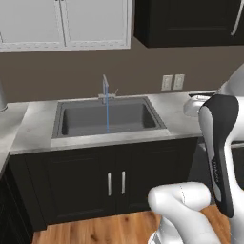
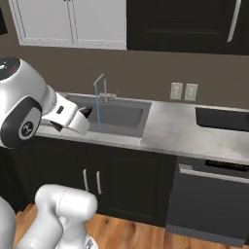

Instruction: Take the fish out of the fridge, briefly rinse it in the sink, and place it on the tray next to the sink.

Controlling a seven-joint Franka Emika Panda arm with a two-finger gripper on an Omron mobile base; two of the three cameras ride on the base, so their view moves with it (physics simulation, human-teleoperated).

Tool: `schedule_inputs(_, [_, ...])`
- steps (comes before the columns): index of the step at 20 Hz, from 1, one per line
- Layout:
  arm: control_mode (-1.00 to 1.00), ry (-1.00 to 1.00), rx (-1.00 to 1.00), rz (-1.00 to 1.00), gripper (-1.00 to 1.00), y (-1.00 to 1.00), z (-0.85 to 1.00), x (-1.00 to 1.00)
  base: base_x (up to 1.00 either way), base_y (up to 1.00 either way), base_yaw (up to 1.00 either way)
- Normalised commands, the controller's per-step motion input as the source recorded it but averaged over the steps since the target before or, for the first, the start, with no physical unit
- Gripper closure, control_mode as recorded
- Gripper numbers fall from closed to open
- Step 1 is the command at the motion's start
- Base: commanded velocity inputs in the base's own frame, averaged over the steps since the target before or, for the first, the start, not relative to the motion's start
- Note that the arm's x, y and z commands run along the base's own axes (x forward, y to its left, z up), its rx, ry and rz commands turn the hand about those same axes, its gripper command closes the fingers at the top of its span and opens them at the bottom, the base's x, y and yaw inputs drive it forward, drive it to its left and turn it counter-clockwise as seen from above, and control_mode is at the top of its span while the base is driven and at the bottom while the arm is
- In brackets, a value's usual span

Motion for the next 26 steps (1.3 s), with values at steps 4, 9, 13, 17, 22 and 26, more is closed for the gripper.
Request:
schedule_inputs(4, [1.00, 0.00, 0.00, 0.00, 1.00, 0.00, 0.00, 0.00, 0.42, 0.23, 0.07])
schedule_inputs(9, [1.00, 0.00, 0.00, 0.00, 1.00, 0.00, 0.00, 0.00, -0.20, 0.50, 0.06])
schedule_inputs(13, [1.00, 0.00, 0.00, 0.00, 1.00, 0.00, 0.00, 0.00, 0.03, 0.21, 0.01])
schedule_inputs(17, [1.00, 0.00, 0.00, 0.00, 1.00, 0.00, 0.00, 0.00, 0.90, 0.01, 0.00])
schedule_inputs(22, [1.00, 0.00, 0.00, 0.00, 1.00, 0.00, 0.00, 0.00, 0.72, 0.00, 0.00])
schedule_inputs(26, [-1.00, 0.02, 0.00, 0.02, 1.00, -0.02, 0.00, 0.00, 0.14, 0.00, 0.01])
